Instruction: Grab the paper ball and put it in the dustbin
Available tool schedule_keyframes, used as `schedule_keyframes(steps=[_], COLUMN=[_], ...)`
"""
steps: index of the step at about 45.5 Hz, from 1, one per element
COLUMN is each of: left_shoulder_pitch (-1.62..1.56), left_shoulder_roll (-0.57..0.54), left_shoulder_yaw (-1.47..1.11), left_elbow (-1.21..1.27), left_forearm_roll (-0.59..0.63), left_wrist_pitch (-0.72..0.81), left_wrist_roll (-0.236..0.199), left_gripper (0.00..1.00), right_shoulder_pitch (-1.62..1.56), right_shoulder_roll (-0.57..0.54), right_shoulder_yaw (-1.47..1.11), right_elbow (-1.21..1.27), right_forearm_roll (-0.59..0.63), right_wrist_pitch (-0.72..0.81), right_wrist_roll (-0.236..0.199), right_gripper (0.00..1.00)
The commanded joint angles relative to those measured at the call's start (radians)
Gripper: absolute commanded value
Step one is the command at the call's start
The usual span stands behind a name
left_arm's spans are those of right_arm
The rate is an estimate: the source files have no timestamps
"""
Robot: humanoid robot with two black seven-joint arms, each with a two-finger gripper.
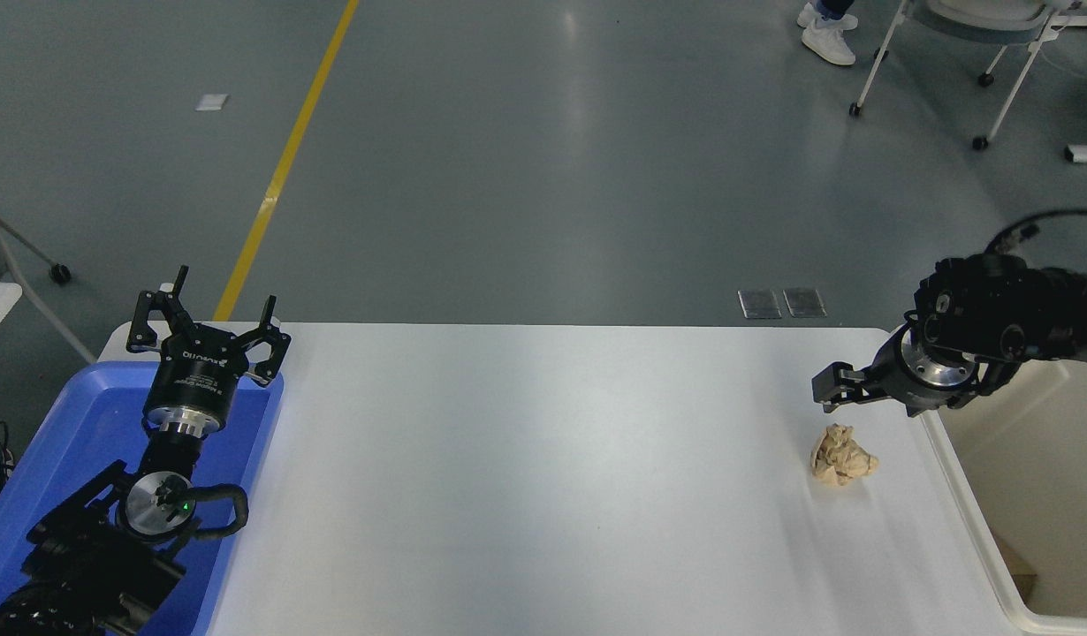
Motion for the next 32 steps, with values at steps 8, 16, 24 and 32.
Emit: schedule_keyframes(steps=[8, 16, 24, 32], left_shoulder_pitch=[0.000, 0.000, 0.000, 0.000], left_shoulder_roll=[0.000, 0.000, 0.000, 0.000], left_shoulder_yaw=[0.000, 0.000, 0.000, 0.000], left_elbow=[0.000, 0.000, 0.000, 0.000], left_forearm_roll=[0.000, 0.000, 0.000, 0.000], left_wrist_pitch=[0.000, 0.000, 0.000, 0.000], left_wrist_roll=[0.000, 0.000, 0.000, 0.000], left_gripper=[1.00, 1.00, 1.00, 1.00], right_shoulder_pitch=[-0.272, -0.312, -0.334, -0.326], right_shoulder_roll=[0.034, 0.047, 0.065, 0.062], right_shoulder_yaw=[0.145, 0.232, 0.252, 0.252], right_elbow=[-0.170, -0.186, -0.207, -0.203], right_forearm_roll=[-0.045, -0.045, -0.038, -0.040], right_wrist_pitch=[-0.185, -0.205, -0.236, -0.231], right_wrist_roll=[-0.005, -0.007, -0.007, -0.007], right_gripper=[1.00, 0.98, 0.45, 0.00])
